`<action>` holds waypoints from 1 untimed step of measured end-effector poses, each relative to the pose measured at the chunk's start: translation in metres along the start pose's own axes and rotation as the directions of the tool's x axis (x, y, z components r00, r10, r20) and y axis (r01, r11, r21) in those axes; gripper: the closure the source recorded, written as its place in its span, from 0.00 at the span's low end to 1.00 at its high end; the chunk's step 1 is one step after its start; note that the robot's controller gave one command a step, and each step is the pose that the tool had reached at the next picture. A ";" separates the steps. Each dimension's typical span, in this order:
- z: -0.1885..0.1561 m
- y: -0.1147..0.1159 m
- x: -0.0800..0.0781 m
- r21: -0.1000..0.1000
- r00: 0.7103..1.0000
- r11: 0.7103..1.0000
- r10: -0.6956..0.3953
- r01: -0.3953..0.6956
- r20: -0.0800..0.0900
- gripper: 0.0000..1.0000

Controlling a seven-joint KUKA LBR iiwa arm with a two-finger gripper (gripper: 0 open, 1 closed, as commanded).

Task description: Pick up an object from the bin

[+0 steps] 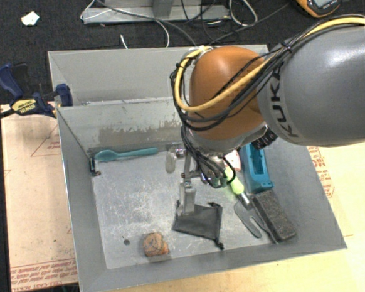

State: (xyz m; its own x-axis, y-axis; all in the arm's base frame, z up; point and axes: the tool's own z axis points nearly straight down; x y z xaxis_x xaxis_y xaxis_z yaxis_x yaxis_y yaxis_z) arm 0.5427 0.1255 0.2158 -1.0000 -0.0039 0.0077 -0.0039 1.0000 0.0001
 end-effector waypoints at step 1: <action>-0.005 -0.001 -0.001 -0.001 1.000 1.000 0.004 -0.004 0.008 0.00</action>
Offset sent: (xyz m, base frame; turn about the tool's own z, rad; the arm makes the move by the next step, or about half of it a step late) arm 0.0135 -0.0533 -0.1213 0.1177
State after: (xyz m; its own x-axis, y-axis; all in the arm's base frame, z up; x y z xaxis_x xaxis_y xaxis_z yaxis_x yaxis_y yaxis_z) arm 0.5442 0.1248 0.2205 -1.0000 -0.0003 -0.0005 -0.0003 1.0000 0.0013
